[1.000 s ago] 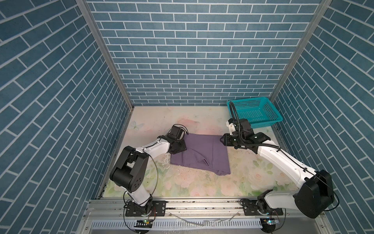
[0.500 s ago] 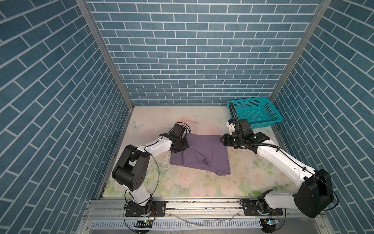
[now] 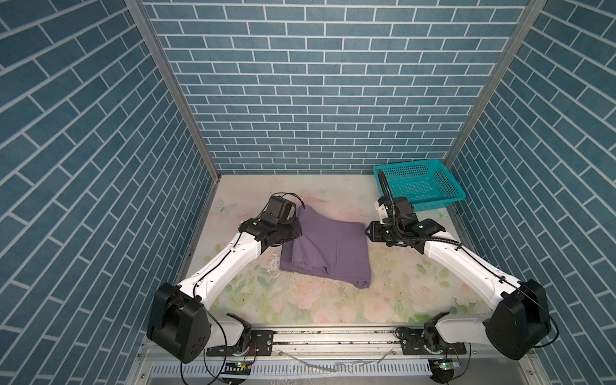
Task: Fold and stack the trousers
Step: Fold the trousers at the center of the table, then smooth out the trousers at the center of the table.
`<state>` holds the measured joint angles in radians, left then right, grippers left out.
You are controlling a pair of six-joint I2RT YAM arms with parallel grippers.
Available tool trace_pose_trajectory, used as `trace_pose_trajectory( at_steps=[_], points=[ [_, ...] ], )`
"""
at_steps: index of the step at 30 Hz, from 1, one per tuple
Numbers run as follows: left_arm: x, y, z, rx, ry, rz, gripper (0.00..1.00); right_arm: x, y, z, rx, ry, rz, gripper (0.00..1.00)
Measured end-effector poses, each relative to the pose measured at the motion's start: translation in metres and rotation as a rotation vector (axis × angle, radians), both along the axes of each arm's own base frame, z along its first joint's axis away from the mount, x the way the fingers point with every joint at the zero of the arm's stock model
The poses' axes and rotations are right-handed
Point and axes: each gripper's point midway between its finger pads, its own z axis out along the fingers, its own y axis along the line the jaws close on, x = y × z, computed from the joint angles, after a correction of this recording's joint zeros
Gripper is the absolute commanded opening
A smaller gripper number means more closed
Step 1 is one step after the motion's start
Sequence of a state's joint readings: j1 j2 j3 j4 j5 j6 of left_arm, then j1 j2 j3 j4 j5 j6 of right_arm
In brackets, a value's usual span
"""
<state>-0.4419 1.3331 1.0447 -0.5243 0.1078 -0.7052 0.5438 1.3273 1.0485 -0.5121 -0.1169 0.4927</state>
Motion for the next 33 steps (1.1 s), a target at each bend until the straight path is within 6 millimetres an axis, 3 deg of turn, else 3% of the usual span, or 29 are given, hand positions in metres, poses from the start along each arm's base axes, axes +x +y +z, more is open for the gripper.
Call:
trace_pose_trajectory(
  at_steps=[2, 4, 6, 10, 12, 16, 18, 20, 23, 27, 31, 33],
  points=[
    [0.001, 0.016, -0.015, 0.019, 0.033, 0.034, 0.39, 0.000, 0.000, 0.000, 0.000, 0.000, -0.001, 0.34],
    [0.002, 0.029, -0.029, 0.028, 0.071, 0.069, 0.52, 0.000, 0.000, 0.000, 0.000, 0.001, 0.000, 0.34],
    [0.004, 0.039, -0.041, 0.040, 0.104, 0.097, 0.58, 0.000, 0.000, 0.000, 0.000, 0.001, -0.001, 0.34],
    [0.005, 0.054, -0.052, 0.047, 0.137, 0.131, 0.61, -0.001, -0.001, 0.000, 0.001, 0.000, -0.001, 0.35],
    [0.005, 0.060, -0.049, 0.045, 0.131, 0.147, 0.59, -0.002, -0.001, -0.001, 0.000, 0.002, 0.000, 0.30],
    [0.003, 0.061, -0.029, 0.020, 0.078, 0.146, 0.43, -0.007, 0.002, -0.005, 0.028, 0.029, 0.007, 0.10],
    [0.001, 0.053, -0.019, 0.000, 0.053, 0.119, 0.35, -0.009, 0.012, -0.009, 0.067, 0.051, 0.029, 0.00],
    [-0.002, 0.038, -0.015, -0.018, 0.045, 0.072, 0.28, -0.010, 0.027, -0.017, 0.097, 0.079, 0.061, 0.00],
    [-0.006, 0.010, -0.020, -0.053, 0.053, -0.008, 0.27, -0.023, 0.061, -0.041, 0.099, 0.144, 0.158, 0.00],
    [-0.016, -0.019, -0.052, -0.113, 0.118, -0.072, 0.23, -0.051, 0.106, -0.073, 0.119, 0.239, 0.296, 0.00],
    [-0.036, -0.021, -0.107, -0.132, 0.261, -0.058, 0.22, -0.067, 0.137, -0.089, 0.182, 0.300, 0.376, 0.00],
    [-0.046, -0.018, -0.123, -0.127, 0.313, -0.046, 0.22, -0.073, 0.145, -0.097, 0.196, 0.327, 0.394, 0.00]
  ],
)
